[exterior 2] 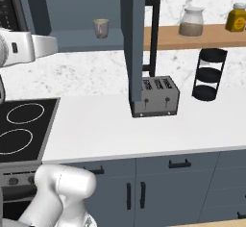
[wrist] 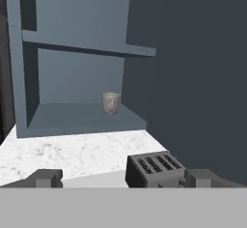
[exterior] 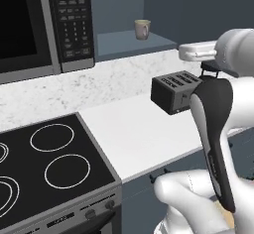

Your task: Gather all objects into one cabinet and sort the glasses and bowls to opposite sides.

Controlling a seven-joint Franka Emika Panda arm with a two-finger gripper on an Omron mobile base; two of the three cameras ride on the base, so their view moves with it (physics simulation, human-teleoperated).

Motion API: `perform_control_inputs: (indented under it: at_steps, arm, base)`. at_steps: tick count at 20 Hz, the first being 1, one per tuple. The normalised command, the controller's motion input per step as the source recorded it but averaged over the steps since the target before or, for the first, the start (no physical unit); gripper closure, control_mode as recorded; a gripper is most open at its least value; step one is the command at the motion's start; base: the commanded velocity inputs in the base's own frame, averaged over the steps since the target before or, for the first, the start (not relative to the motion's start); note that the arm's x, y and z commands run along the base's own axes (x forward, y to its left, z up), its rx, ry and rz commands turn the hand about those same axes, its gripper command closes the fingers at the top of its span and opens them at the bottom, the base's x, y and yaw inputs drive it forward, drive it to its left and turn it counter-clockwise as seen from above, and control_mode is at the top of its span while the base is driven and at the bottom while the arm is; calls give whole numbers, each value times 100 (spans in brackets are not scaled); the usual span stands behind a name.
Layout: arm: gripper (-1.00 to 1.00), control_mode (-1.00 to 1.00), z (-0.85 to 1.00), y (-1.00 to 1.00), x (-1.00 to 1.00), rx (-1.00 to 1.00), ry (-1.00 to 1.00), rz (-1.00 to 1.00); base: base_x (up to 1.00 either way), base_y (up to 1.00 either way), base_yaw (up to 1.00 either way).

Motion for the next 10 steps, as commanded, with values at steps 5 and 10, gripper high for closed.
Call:
perform_control_inputs:
  at_steps: [5,10]
  arm:
    - [-100,-100,0,3,35,2,8,1]
    - [-100,-100,0,7,14,0,0,0]
  base:
    - [0,0,0]
    - [0,0,0]
